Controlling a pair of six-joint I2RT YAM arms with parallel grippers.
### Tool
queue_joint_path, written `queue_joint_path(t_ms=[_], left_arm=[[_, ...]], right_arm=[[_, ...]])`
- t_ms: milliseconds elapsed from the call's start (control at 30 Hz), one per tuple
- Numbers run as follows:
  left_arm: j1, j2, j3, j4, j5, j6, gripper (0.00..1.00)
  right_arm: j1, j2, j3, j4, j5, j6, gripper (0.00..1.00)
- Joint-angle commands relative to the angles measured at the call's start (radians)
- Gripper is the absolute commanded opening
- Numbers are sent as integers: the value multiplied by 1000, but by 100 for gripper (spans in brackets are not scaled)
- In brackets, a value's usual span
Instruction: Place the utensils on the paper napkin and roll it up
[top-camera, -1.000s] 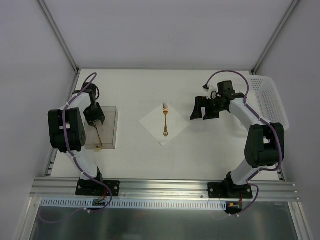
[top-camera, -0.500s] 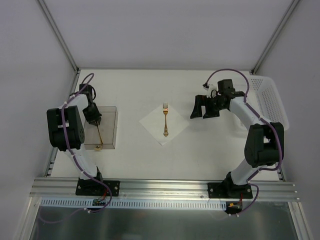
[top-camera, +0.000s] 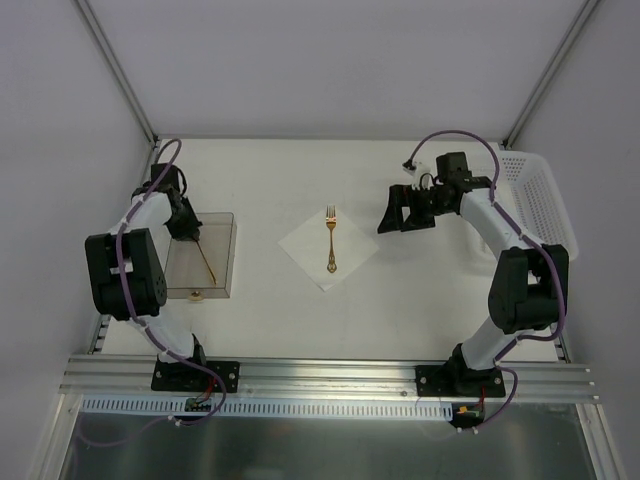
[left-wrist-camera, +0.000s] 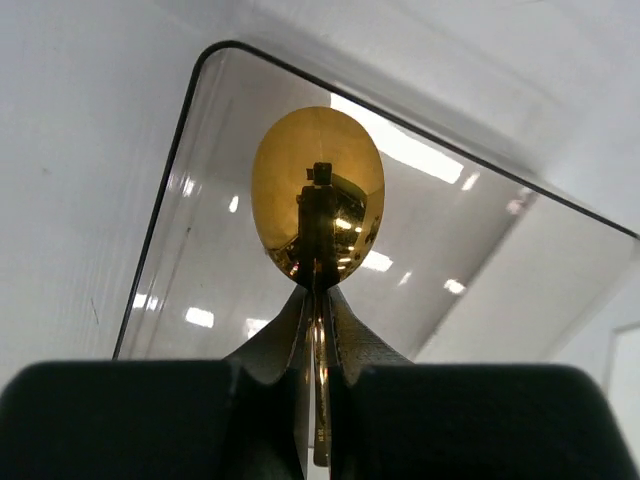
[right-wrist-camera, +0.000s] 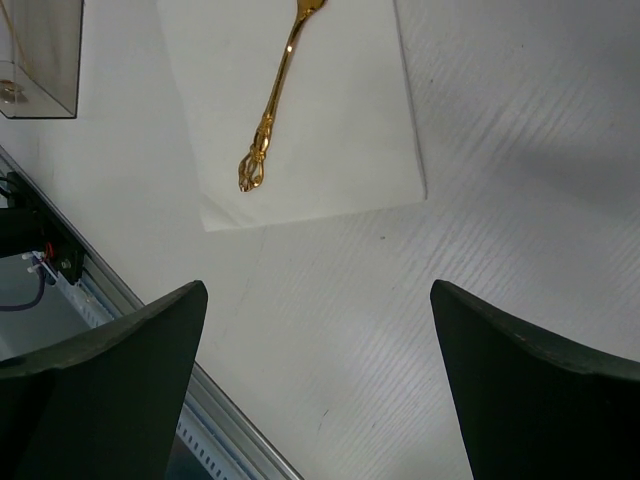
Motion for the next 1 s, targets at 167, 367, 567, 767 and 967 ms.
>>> queue_joint_path(t_ms=[167, 367, 567, 767, 967], left_arm=[[-4, -334, 160, 4, 300, -30, 0], [-91, -419, 150, 246, 652, -155, 0], [-261, -454, 17, 640, 679, -421, 0], [-411, -379, -112, 1076, 688, -602, 0], [-445, -258, -176, 1496, 685, -842, 0]], right_arm=[[19, -32, 185, 4, -143, 105, 97], [92, -4, 329, 145, -215, 294, 94], [195, -12, 334, 421, -252, 601, 89], [281, 10, 342, 602, -279, 834, 85], [307, -10, 332, 627, -281, 819, 78]])
